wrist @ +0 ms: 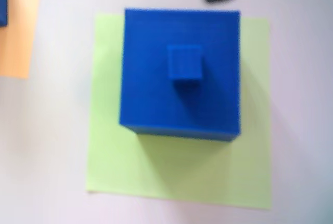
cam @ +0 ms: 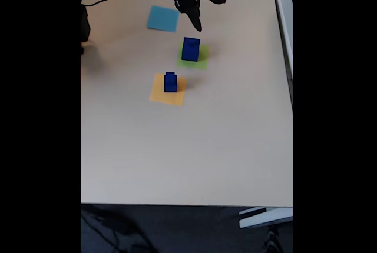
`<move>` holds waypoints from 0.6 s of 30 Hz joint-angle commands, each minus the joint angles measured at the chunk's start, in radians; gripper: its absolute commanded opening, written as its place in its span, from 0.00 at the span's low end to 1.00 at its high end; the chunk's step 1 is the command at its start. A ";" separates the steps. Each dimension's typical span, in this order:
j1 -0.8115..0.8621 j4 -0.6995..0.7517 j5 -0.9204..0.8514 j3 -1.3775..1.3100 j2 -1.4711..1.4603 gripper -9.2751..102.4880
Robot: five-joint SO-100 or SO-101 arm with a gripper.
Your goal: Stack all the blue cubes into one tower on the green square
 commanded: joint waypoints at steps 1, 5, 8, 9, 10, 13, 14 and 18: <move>0.043 -0.035 -0.031 0.091 0.120 0.27; 0.074 -0.100 -0.121 0.149 0.135 0.31; 0.092 -0.126 -0.146 0.179 0.146 0.32; 0.098 -0.132 -0.155 0.184 0.146 0.32; 0.103 -0.140 -0.164 0.190 0.147 0.32; 0.121 -0.158 -0.175 0.212 0.150 0.32; 0.126 -0.161 -0.179 0.216 0.150 0.32; 0.130 -0.153 -0.262 0.245 0.164 0.32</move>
